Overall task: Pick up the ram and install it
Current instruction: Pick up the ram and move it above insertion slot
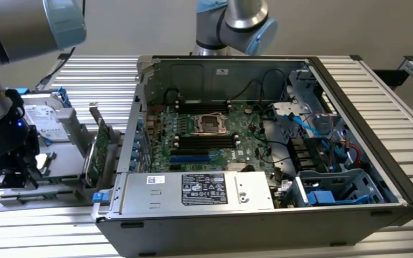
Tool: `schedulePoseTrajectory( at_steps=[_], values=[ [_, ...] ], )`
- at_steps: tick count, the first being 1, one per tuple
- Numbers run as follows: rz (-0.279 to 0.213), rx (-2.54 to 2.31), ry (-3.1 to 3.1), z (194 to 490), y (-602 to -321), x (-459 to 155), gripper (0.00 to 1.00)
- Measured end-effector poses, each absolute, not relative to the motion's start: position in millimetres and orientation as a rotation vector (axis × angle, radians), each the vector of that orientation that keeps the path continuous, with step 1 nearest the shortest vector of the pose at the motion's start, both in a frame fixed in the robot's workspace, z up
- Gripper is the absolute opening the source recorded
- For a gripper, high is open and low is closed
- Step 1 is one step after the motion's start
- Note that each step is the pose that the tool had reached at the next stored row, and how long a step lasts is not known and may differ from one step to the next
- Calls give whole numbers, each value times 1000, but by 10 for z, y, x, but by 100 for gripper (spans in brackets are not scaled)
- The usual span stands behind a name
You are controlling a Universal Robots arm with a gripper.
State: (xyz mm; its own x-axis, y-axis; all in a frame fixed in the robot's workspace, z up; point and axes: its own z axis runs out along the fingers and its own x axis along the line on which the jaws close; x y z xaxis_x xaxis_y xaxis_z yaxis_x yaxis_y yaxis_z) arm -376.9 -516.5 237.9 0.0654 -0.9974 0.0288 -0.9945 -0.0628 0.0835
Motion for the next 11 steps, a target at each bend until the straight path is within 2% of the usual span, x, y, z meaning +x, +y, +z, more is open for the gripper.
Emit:
schedulePoseTrajectory(
  at_steps=[11],
  values=[
    [-55,2241,-2084,2179,-5170,-3769,30]
  ],
)
